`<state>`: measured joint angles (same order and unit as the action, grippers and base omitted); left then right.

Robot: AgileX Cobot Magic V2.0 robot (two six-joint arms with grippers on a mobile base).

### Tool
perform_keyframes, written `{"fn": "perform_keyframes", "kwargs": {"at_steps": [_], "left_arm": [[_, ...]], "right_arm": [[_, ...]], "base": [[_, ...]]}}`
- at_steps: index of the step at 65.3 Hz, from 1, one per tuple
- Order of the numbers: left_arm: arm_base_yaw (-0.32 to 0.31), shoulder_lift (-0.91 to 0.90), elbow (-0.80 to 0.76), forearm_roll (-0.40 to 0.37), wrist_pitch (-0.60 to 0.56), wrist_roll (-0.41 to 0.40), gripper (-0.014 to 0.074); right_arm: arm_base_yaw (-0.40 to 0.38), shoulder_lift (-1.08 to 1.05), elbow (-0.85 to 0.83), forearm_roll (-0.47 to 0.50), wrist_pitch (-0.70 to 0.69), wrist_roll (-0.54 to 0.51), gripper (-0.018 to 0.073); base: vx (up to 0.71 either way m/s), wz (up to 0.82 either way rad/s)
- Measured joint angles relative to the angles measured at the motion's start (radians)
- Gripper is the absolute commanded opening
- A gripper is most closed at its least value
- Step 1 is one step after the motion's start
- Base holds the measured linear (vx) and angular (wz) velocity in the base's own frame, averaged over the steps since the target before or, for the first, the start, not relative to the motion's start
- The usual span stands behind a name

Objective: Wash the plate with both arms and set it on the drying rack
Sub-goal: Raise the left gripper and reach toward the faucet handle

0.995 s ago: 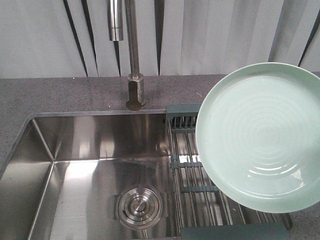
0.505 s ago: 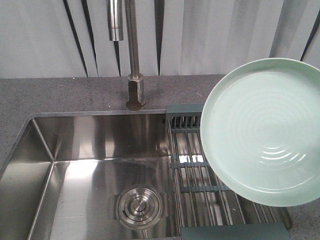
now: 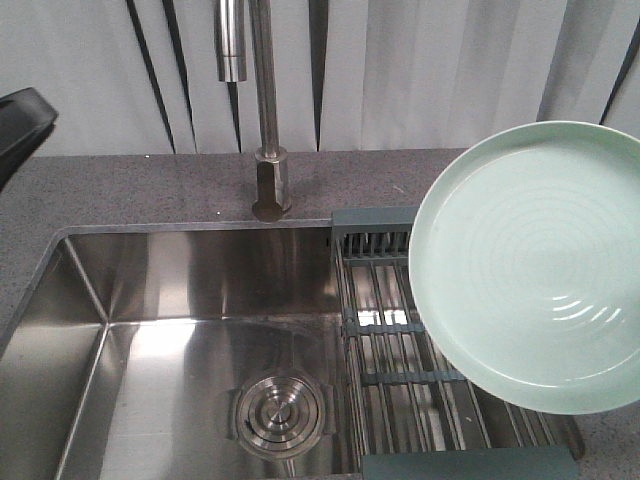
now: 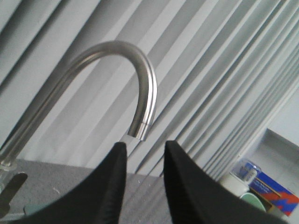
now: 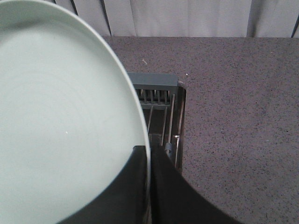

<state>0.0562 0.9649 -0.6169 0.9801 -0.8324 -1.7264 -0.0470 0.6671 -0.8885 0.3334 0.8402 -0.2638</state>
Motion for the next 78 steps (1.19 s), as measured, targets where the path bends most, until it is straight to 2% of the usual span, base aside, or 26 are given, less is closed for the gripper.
{"fn": "perform_keyframes", "kwargs": {"at_steps": [5, 13, 25, 35, 55, 67, 78], "left_arm": [[0.0, 0.104, -0.046, 0.042, -0.028, -0.018, 0.0441], [0.0, 0.247, -0.105, 0.081, -0.043, -0.032, 0.0491], [-0.011, 0.464, -0.222, 0.089, -0.104, -0.049, 0.0484], [-0.059, 0.621, -0.356, 0.104, -0.13, -0.064, 0.0484], [-0.147, 0.921, -0.683, 0.218, -0.131, -0.127, 0.0484], [-0.159, 1.033, -0.838, 0.25, -0.119, -0.158, 0.0484], [-0.171, 1.105, -0.935, 0.314, -0.102, -0.207, 0.0484]], "right_arm": [[0.0, 0.0, 0.0, 0.0, 0.0, 0.0, -0.0003], [0.0, 0.0, 0.0, 0.0, -0.004, 0.0, -0.0003], [0.0, 0.0, 0.0, 0.0, -0.008, 0.0, -0.0003], [0.0, 0.0, 0.0, 0.0, -0.016, 0.0, -0.0003], [0.0, 0.0, 0.0, 0.0, -0.018, 0.0, -0.0003], [0.0, 0.0, 0.0, 0.0, -0.018, 0.0, -0.0003], [0.0, 0.0, 0.0, 0.0, -0.02, 0.0, -0.0003]], "base": [[0.0, 0.0], [0.0, 0.0], [0.0, 0.0], [0.0, 0.0], [0.0, 0.0], [0.0, 0.0], [0.0, 0.0]]}}
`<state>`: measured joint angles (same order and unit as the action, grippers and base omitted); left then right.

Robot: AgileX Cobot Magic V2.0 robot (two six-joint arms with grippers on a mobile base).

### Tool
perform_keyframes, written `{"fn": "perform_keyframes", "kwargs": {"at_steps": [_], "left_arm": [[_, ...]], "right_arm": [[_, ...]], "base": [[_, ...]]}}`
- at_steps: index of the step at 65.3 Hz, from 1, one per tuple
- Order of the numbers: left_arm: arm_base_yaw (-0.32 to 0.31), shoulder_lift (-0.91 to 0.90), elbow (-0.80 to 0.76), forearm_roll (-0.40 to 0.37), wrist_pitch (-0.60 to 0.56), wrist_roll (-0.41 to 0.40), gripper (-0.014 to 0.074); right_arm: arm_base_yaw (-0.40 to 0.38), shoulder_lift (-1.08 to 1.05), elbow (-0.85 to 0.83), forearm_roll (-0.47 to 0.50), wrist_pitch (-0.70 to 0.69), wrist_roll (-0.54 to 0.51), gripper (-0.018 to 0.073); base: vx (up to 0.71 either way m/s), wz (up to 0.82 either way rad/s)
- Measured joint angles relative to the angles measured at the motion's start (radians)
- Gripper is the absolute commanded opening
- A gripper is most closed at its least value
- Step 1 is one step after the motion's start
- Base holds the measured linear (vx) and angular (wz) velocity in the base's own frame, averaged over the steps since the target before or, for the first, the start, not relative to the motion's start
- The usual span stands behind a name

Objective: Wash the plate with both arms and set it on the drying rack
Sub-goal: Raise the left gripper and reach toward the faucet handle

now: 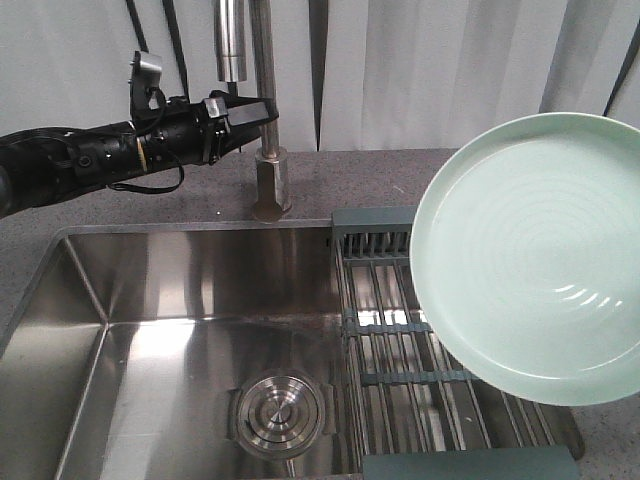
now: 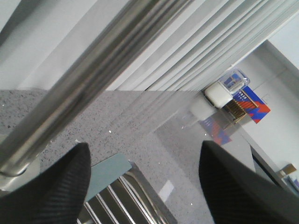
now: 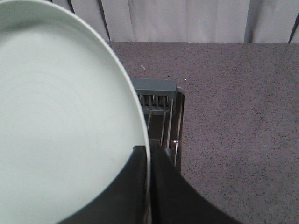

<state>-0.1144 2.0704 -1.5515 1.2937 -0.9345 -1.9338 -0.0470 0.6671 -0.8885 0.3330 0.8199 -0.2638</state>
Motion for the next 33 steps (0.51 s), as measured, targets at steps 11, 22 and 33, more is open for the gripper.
{"fn": "perform_keyframes", "kwargs": {"at_steps": [11, 22, 33], "left_arm": [[-0.02, 0.056, -0.044, 0.034, 0.004, -0.033, 0.0484], [-0.035, 0.081, -0.05, 0.051, 0.005, -0.05, 0.0484], [-0.035, 0.081, -0.054, 0.117, -0.008, -0.092, 0.0484]], "right_arm": [[0.0, 0.0, 0.0, 0.0, -0.001, 0.0, -0.0003], [0.0, 0.0, 0.0, 0.0, -0.001, 0.0, -0.0003], [0.0, 0.0, 0.0, 0.0, -0.001, 0.0, -0.0003]], "base": [[0.0, 0.0], [0.0, 0.0], [0.0, 0.0]]}}
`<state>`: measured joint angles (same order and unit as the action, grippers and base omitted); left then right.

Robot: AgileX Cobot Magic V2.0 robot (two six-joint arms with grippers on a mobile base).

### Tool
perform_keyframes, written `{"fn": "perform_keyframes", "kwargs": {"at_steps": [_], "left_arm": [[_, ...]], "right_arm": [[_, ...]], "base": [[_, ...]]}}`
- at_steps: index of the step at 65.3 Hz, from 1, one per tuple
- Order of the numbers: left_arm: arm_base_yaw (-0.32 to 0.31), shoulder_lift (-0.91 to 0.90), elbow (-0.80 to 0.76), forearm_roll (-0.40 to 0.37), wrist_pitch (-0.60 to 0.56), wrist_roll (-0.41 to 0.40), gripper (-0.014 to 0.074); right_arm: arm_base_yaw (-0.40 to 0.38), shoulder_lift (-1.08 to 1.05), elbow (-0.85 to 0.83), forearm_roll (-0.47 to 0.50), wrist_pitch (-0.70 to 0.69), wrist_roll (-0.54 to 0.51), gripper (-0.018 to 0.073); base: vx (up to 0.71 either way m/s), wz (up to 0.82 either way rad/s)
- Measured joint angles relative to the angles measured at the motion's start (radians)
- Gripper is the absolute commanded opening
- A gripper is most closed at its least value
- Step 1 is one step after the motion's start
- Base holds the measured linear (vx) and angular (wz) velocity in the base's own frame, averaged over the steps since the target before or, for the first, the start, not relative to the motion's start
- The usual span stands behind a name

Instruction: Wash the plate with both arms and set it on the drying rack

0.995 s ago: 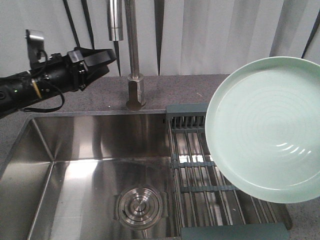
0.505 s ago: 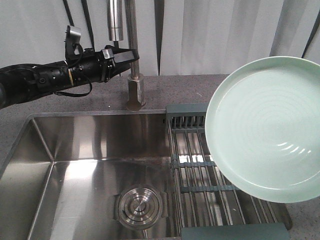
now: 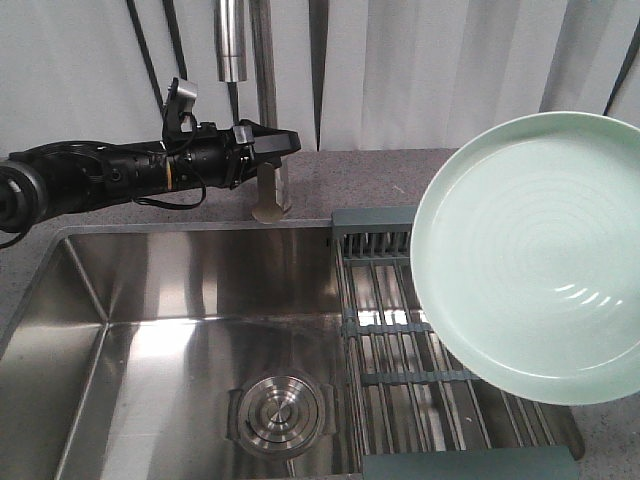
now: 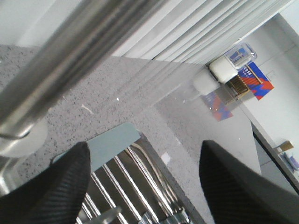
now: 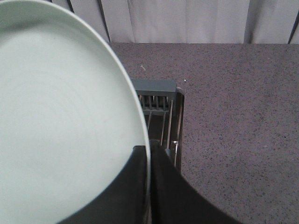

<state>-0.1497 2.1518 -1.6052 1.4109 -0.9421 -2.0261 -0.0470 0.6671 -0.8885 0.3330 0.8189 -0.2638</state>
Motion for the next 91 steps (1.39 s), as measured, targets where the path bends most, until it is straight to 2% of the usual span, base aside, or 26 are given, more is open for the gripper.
{"fn": "perform_keyframes", "kwargs": {"at_steps": [11, 20, 43, 59, 74, 83, 91], "left_arm": [[0.0, 0.0, 0.0, 0.102, -0.048, -0.056, 0.0484], [0.0, 0.0, -0.009, 0.134, -0.062, -0.059, 0.0484], [0.0, 0.0, -0.011, 0.139, -0.068, -0.059, 0.0481], [0.026, 0.0, -0.008, 0.098, -0.094, -0.07, 0.0461], [0.126, 0.0, -0.007, 0.044, -0.209, -0.079, 0.0328], [0.203, 0.0, -0.007, 0.019, -0.239, -0.08, 0.0182], [0.257, -0.015, -0.005, 0.051, -0.24, -0.081, 0.0043]], "right_arm": [[0.0, 0.0, 0.0, 0.0, 0.0, 0.0, -0.0003], [0.0, 0.0, 0.0, 0.0, 0.0, 0.0, -0.0003], [0.0, 0.0, 0.0, 0.0, -0.001, 0.0, -0.0003], [0.0, 0.0, 0.0, 0.002, -0.001, 0.0, -0.0003], [0.0, 0.0, 0.0, 0.004, 0.0, 0.0, -0.0003], [0.0, 0.0, 0.0, 0.004, 0.0, 0.0, -0.0003], [0.0, 0.0, 0.0, 0.005, 0.0, 0.0, -0.0003]], "base": [[0.0, 0.0], [0.0, 0.0], [0.0, 0.0], [0.0, 0.0], [0.0, 0.0], [0.0, 0.0], [0.0, 0.0]]}}
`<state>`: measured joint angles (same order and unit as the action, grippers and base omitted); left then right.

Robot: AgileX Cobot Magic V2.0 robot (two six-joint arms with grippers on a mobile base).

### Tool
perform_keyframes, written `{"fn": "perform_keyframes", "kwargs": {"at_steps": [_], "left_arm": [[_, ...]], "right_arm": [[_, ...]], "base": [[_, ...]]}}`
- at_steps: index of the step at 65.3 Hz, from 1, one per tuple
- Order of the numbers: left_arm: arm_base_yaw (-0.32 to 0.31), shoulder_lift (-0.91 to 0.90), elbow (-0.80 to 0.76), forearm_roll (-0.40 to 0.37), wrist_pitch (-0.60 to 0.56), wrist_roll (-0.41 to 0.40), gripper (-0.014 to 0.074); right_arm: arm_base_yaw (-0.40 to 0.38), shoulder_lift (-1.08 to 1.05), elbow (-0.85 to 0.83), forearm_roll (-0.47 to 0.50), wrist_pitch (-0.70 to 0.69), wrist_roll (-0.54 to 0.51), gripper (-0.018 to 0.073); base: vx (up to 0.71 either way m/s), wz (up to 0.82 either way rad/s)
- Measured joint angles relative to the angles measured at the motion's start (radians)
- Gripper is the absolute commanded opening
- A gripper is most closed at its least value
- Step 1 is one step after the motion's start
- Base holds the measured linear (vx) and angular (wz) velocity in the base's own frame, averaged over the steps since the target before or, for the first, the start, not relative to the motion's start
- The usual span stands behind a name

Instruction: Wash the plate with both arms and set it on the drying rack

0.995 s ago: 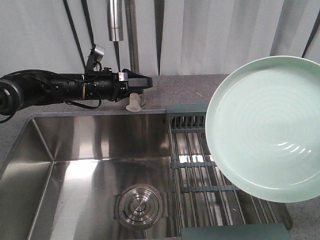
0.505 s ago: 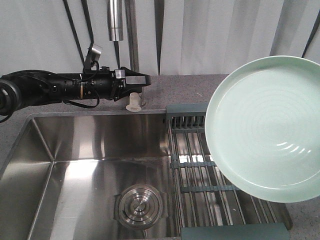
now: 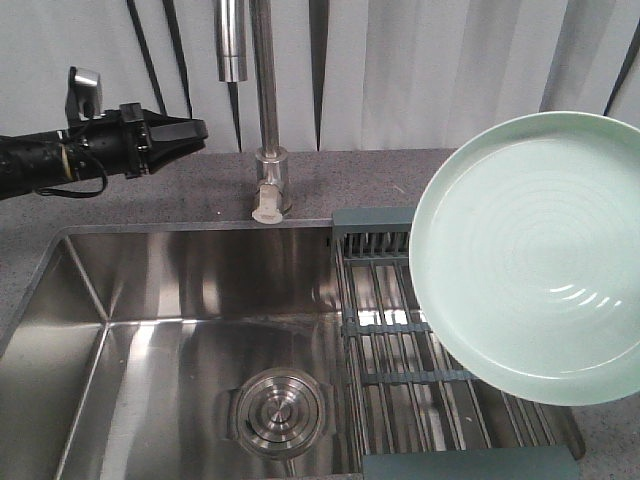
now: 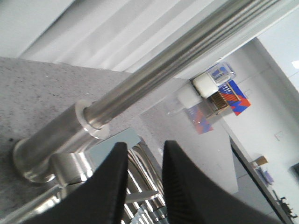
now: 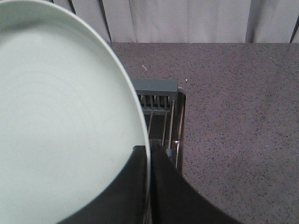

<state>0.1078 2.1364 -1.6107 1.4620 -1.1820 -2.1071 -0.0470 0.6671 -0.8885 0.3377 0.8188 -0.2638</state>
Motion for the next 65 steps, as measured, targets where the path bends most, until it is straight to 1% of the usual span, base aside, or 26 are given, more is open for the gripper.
{"fn": "perform_keyframes", "kwargs": {"at_steps": [4, 14, 21, 34, 44, 50, 59, 65], "left_arm": [[0.027, -0.021, 0.002, 0.03, 0.001, 0.0, -0.0009], [0.073, -0.095, 0.005, 0.093, -0.006, 0.0, -0.0007], [0.107, -0.158, 0.005, 0.151, -0.011, 0.0, -0.0008], [0.165, -0.3, 0.005, 0.309, -0.023, 0.0, -0.0008], [0.209, -0.428, 0.021, 0.309, -0.035, 0.0, -0.0008], [0.242, -0.515, 0.061, 0.309, -0.043, 0.0, -0.0008], [0.292, -0.649, 0.183, 0.309, -0.044, 0.0, -0.0008], [0.318, -0.736, 0.287, 0.309, -0.044, 0.0, -0.0008]], "right_arm": [[0.0, 0.0, 0.0, 0.001, 0.001, 0.0, -0.0003], [0.0, 0.0, 0.0, 0.003, 0.004, 0.0, -0.0003], [0.0, 0.0, 0.0, 0.006, 0.005, 0.0, -0.0003], [0.0, 0.031, 0.0, 0.013, 0.033, 0.0, -0.0003], [0.0, 0.091, 0.0, 0.019, 0.041, 0.0, -0.0003], [0.0, 0.128, 0.0, 0.019, 0.041, 0.0, -0.0003], [0.0, 0.197, 0.0, 0.023, 0.041, -0.001, -0.0003], [0.0, 0.248, 0.0, 0.047, 0.045, -0.031, -0.0003]], "base": [[0.0, 0.0], [0.0, 0.0], [0.0, 0.0], [0.0, 0.0], [0.0, 0.0], [0.0, 0.0], [0.0, 0.0], [0.0, 0.0]]}}
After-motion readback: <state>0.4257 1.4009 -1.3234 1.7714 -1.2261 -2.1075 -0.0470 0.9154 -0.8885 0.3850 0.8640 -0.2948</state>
